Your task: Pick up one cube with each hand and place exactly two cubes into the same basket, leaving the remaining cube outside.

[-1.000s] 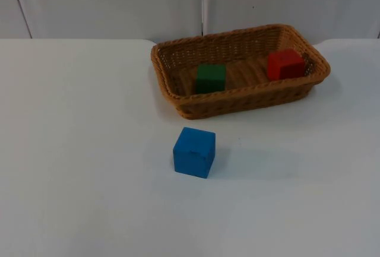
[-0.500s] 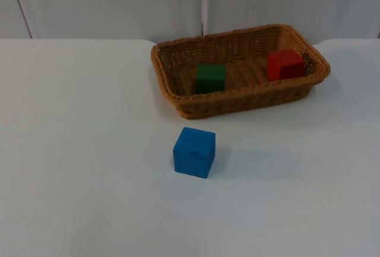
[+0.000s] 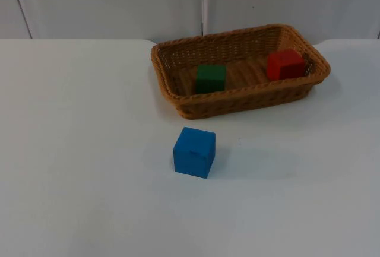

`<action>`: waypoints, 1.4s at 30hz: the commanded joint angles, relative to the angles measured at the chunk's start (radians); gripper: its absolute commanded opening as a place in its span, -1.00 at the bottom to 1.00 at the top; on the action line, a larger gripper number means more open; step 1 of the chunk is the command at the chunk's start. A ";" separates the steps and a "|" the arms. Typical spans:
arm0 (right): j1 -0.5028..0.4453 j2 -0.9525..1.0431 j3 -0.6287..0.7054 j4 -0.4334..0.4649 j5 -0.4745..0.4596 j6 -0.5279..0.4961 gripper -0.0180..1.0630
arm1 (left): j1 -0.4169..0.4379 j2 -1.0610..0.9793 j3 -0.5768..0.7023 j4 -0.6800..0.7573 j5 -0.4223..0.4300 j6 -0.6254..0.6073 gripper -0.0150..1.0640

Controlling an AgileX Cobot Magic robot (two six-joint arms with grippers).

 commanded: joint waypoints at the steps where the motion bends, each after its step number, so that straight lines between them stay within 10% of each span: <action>1: -0.001 -0.003 0.006 -0.006 -0.014 0.002 0.98 | 0.000 -0.003 0.004 -0.010 0.001 -0.004 0.92; 19: -0.008 -0.003 0.006 -0.003 -0.014 -0.001 0.98 | 0.000 -0.003 0.004 -0.010 0.001 -0.004 0.92; 42: -0.273 -0.003 0.006 0.003 -0.016 0.007 0.98 | 0.000 -0.003 0.004 -0.010 0.001 -0.004 0.92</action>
